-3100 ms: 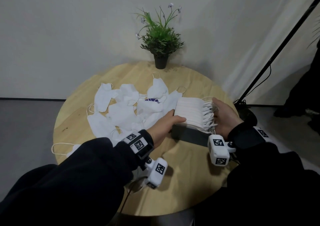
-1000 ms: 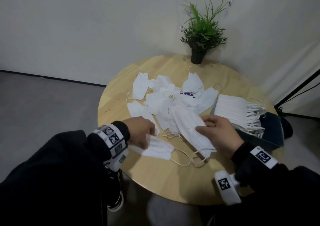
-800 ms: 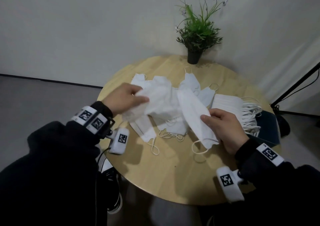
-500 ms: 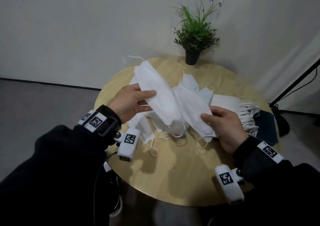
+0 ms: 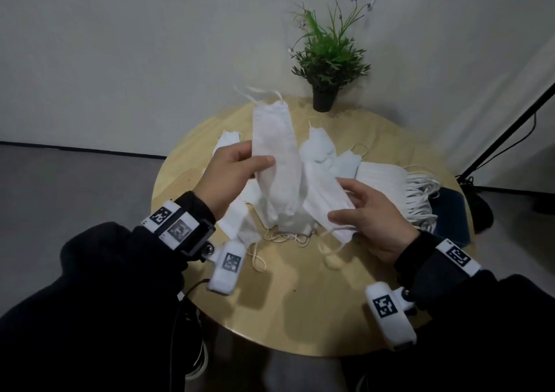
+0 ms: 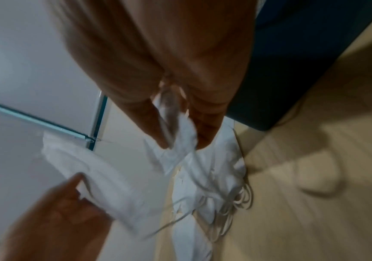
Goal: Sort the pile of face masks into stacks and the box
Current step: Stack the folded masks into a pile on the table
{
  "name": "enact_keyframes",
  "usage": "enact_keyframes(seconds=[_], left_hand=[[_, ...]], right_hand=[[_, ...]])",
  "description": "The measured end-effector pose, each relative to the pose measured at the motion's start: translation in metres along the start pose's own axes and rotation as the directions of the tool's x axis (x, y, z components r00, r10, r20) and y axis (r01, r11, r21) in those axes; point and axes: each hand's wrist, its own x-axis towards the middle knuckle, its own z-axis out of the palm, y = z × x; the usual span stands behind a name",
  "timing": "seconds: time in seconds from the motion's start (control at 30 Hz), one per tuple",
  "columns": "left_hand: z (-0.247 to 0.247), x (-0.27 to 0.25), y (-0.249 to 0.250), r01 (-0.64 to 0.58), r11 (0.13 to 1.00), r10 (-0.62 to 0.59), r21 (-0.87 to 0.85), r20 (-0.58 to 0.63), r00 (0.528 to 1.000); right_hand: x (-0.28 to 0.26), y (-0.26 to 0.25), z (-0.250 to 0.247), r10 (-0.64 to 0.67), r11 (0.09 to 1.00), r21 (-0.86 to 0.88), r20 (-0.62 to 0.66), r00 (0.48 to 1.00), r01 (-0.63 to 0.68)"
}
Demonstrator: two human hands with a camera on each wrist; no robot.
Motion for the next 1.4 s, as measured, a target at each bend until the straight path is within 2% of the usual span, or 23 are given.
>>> enact_keyframes(seconds=[0.03, 0.07, 0.1, 0.13, 0.17, 0.2, 0.27, 0.37, 0.47, 0.53, 0.63, 0.7, 0.77, 0.83, 0.87, 0.9, 0.93, 0.97, 1.1, 1.2, 1.3, 1.33, 1.4], left_hand=[[-0.003, 0.002, 0.001, -0.099, 0.991, 0.097, 0.092, 0.024, 0.995], [-0.006, 0.003, 0.002, -0.212, 0.944, 0.192, 0.251, 0.103, 0.976], [-0.007, 0.002, 0.004, -0.338, 0.836, 0.253, 0.432, 0.243, 0.936], [-0.006, 0.001, 0.003, -0.449, 0.7, 0.25, 0.555, 0.398, 0.882], [-0.004, -0.001, 0.001, -0.527, 0.599, 0.205, 0.602, 0.521, 0.828], [0.001, -0.004, -0.001, -0.567, 0.546, 0.146, 0.617, 0.596, 0.79], [0.014, -0.011, -0.009, -0.594, 0.505, 0.064, 0.626, 0.659, 0.75], [0.027, -0.017, -0.015, -0.558, 0.499, -0.004, 0.663, 0.646, 0.764], [0.025, -0.016, -0.017, -0.515, 0.464, -0.001, 0.721, 0.582, 0.813], [0.02, -0.015, -0.022, -0.443, 0.524, -0.009, 0.727, 0.525, 0.851], [0.013, -0.016, -0.029, -0.365, 0.619, -0.022, 0.695, 0.48, 0.877], [0.01, -0.014, -0.034, -0.373, 0.597, -0.006, 0.71, 0.469, 0.883], [0.007, -0.013, -0.038, -0.401, 0.576, 0.016, 0.712, 0.48, 0.877], [0.005, -0.012, -0.043, -0.397, 0.615, 0.04, 0.681, 0.476, 0.879], [0.005, -0.011, -0.043, -0.391, 0.639, 0.05, 0.662, 0.472, 0.88], [0.005, -0.011, -0.043, -0.385, 0.666, 0.06, 0.639, 0.469, 0.881], [0.006, -0.012, -0.043, -0.373, 0.691, 0.063, 0.619, 0.462, 0.885], [0.007, -0.013, -0.042, -0.358, 0.713, 0.059, 0.603, 0.457, 0.888], [0.014, -0.016, -0.042, -0.286, 0.773, 0.025, 0.566, 0.423, 0.906], [0.01, -0.017, -0.038, -0.158, 0.806, -0.091, 0.57, 0.383, 0.919], [-0.003, -0.015, -0.026, 0.038, 0.846, -0.292, 0.532, 0.402, 0.868], [-0.01, -0.014, -0.021, 0.086, 0.869, -0.315, 0.487, 0.412, 0.855], [-0.025, -0.011, -0.012, 0.133, 0.904, -0.301, 0.407, 0.384, 0.873]], right_hand=[[-0.001, 0.0, -0.001, -0.001, 0.998, -0.064, 0.004, 1.0, 0.001], [-0.002, 0.001, -0.001, -0.009, 0.991, -0.135, 0.002, 1.0, 0.01], [-0.002, 0.002, -0.002, -0.019, 0.977, -0.211, 0.005, 1.0, 0.02], [-0.002, 0.002, -0.002, -0.032, 0.959, -0.28, 0.014, 0.999, 0.034], [-0.003, 0.002, -0.002, -0.046, 0.939, -0.34, 0.029, 0.999, 0.053], [-0.002, 0.002, -0.003, -0.06, 0.919, -0.386, 0.053, 0.997, 0.076], [0.0, 0.002, -0.004, -0.048, 0.913, -0.399, 0.109, 0.993, 0.088], [0.001, 0.005, -0.004, -0.017, 0.942, -0.33, 0.138, 0.99, 0.062], [-0.001, 0.007, -0.004, -0.002, 0.987, -0.161, 0.032, 0.999, 0.007], [-0.003, 0.005, -0.005, 0.036, 0.996, -0.075, -0.083, 0.996, -0.042], [-0.001, 0.002, -0.01, 0.087, 0.995, -0.017, -0.239, 0.967, -0.094], [-0.002, -0.003, -0.01, 0.114, 0.992, 0.075, -0.284, 0.952, -0.097], [-0.003, -0.009, -0.006, 0.157, 0.964, 0.253, -0.3, 0.941, -0.08], [-0.004, -0.013, -0.004, 0.152, 0.944, 0.327, -0.282, 0.947, -0.055], [-0.004, -0.011, -0.005, 0.115, 0.974, 0.218, -0.267, 0.957, -0.056], [-0.005, -0.009, -0.004, 0.056, 0.998, -0.004, -0.238, 0.97, -0.059], [-0.009, -0.007, -0.002, 0.002, 0.968, -0.244, -0.199, 0.98, -0.052], [-0.012, -0.003, -0.001, -0.04, 0.919, -0.392, -0.183, 0.982, -0.035], [-0.012, 0.006, -0.001, -0.121, 0.908, -0.419, -0.219, 0.968, 0.019], [-0.011, -0.001, -0.006, -0.158, 0.913, -0.406, -0.288, 0.944, 0.029], [-0.011, -0.007, -0.012, -0.162, 0.939, -0.344, -0.36, 0.919, 0.031], [-0.012, -0.008, -0.014, -0.157, 0.944, -0.327, -0.374, 0.914, 0.028], [-0.014, -0.007, -0.019, -0.139, 0.951, -0.309, -0.379, 0.915, 0.017]])
